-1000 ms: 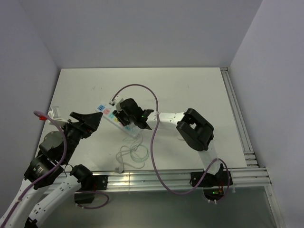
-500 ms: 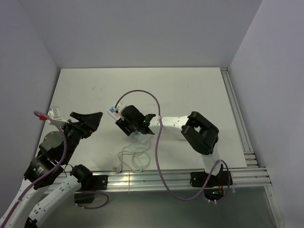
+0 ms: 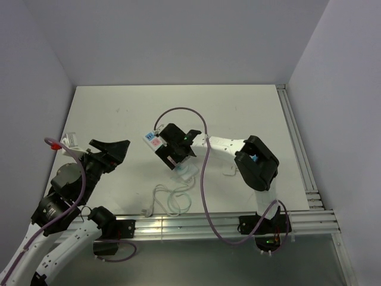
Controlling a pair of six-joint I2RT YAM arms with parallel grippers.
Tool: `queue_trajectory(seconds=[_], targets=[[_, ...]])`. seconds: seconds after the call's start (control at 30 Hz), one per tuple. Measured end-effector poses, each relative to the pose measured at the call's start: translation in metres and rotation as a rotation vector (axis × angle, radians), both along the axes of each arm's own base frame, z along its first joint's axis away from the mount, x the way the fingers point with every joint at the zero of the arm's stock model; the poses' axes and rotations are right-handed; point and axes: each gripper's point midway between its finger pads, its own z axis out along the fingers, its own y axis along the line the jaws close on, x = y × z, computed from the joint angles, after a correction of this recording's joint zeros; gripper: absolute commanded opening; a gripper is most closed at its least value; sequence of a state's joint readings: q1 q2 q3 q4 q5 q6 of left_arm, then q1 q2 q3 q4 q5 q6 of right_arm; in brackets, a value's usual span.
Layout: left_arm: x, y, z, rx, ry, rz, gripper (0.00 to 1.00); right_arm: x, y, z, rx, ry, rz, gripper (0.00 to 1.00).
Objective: Insert the plug
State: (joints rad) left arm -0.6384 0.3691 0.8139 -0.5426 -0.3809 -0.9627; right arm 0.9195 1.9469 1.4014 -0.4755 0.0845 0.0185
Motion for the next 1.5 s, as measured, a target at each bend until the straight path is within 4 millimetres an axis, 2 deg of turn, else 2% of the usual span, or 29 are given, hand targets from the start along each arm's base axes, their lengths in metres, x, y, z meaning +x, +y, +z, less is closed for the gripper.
queue_trajectory(seconds=[0.03,0.17,0.4,0.63,0.73,0.8,0.87,0.9,0.97,1.0,1.03,1.1,1.17,1.2,1.3,1.4,1.5], targets=[[0.001,-0.001,-0.001,0.002,0.002,0.0,0.83,0.0,-0.003,0.001,-0.008,0.008,-0.005,1.0],[0.005,-0.005,-0.006,0.018,0.024,-0.003,0.83,-0.004,-0.013,0.01,-0.021,0.025,-0.012,1.0],[0.012,-0.013,-0.019,0.041,0.059,-0.017,0.83,0.001,-0.008,0.067,0.082,-0.07,-0.014,1.0],[0.013,-0.013,-0.021,0.041,0.059,-0.016,0.83,0.011,0.003,0.116,0.154,-0.114,-0.06,1.0],[0.013,-0.013,-0.024,0.043,0.063,-0.015,0.83,0.009,0.008,0.13,0.193,-0.096,-0.075,1.0],[0.013,-0.013,-0.027,0.046,0.065,-0.014,0.83,0.005,0.009,0.128,0.213,-0.059,-0.085,1.0],[0.014,-0.012,-0.029,0.048,0.067,-0.009,0.83,-0.001,0.006,0.121,0.217,-0.005,-0.094,0.93],[0.014,-0.012,-0.03,0.05,0.069,-0.008,0.83,-0.002,0.002,0.118,0.211,0.013,-0.105,0.76],[0.015,-0.012,-0.032,0.051,0.069,-0.003,0.83,0.0,-0.007,0.115,0.191,0.041,-0.135,0.61],[0.015,-0.012,-0.032,0.051,0.069,0.0,0.83,0.001,-0.01,0.113,0.176,0.058,-0.149,0.43],[0.016,-0.012,-0.033,0.052,0.069,0.002,0.83,0.005,-0.012,0.113,0.163,0.061,-0.155,0.39],[0.017,-0.012,-0.034,0.052,0.07,0.002,0.83,0.014,-0.01,0.108,0.152,0.063,-0.185,0.4],[0.017,-0.012,-0.033,0.051,0.068,0.002,0.83,0.013,-0.01,0.096,0.128,0.082,-0.19,0.53],[0.017,-0.012,-0.033,0.05,0.067,0.002,0.83,0.011,-0.009,0.09,0.118,0.093,-0.19,0.64],[0.017,-0.012,-0.032,0.05,0.065,0.002,0.83,0.007,-0.01,0.08,0.098,0.116,-0.185,0.77],[0.017,-0.012,-0.032,0.051,0.063,0.001,0.83,0.004,-0.01,0.076,0.089,0.124,-0.182,0.76],[0.017,-0.012,-0.031,0.049,0.059,0.001,0.83,0.004,-0.009,0.072,0.085,0.128,-0.18,0.68]])
